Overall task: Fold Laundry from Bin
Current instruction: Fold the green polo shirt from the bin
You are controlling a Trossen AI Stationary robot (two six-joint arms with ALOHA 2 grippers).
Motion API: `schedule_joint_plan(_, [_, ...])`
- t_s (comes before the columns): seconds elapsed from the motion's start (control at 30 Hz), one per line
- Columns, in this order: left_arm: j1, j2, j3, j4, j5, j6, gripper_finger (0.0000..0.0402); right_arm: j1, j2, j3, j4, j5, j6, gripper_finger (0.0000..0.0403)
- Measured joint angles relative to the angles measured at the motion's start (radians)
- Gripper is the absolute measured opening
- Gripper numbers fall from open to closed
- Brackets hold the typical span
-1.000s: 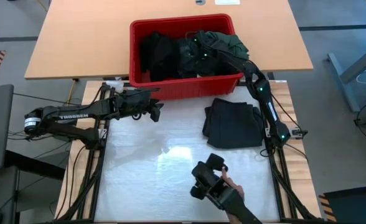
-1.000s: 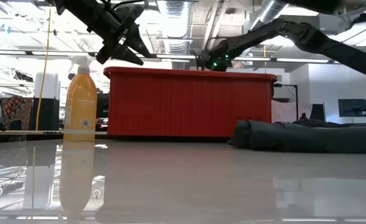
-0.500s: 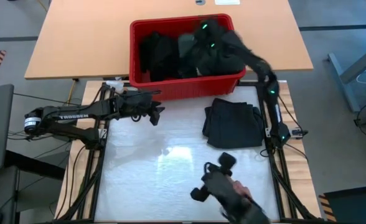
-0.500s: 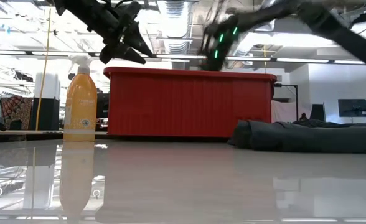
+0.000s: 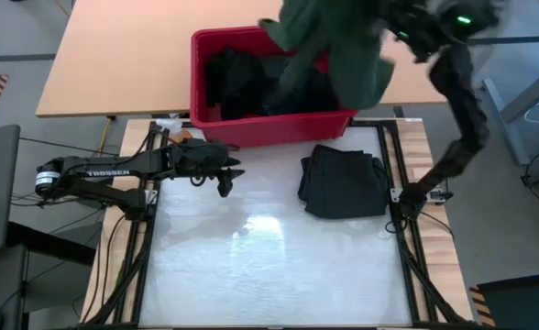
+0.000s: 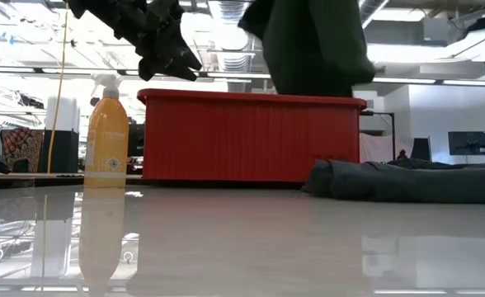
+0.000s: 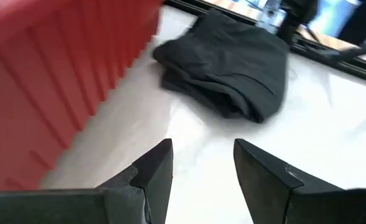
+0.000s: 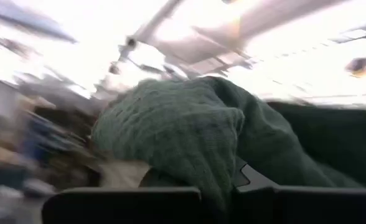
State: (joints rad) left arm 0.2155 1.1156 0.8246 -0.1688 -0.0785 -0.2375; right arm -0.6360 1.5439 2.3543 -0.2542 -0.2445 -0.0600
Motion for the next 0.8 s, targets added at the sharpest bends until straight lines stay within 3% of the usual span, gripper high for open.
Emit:
schedule_joint_plan(0.13, [-0.01,0.0,0.0,-0.002,0.08,0.045,0.0157,0.134,-0.076,0.0,-0.064,-0.096,0.06,0.0025])
schedule_joint_plan(0.3, [-0.043,0.0,0.0,-0.024,0.108,0.087,0.0157,0.321,-0.128,0.0,-0.425,-0.064,0.014,0.0032])
schedule_joint_plan(0.5, [-0.122,0.0,0.0,-0.02,0.126,0.025,0.0157,0.604,-0.127,-0.075,-0.62,0.223,-0.07,0.0024])
schedule_joint_plan(0.67, [-0.22,0.0,-0.019,0.004,0.049,-0.077,0.0157,0.694,-0.215,-0.352,-0.596,0.301,-0.084,0.0024])
schedule_joint_plan(0.8, [-0.325,0.0,-0.041,0.072,-0.074,-0.187,0.0157,0.679,-0.359,-0.774,-0.218,0.188,0.004,0.0024])
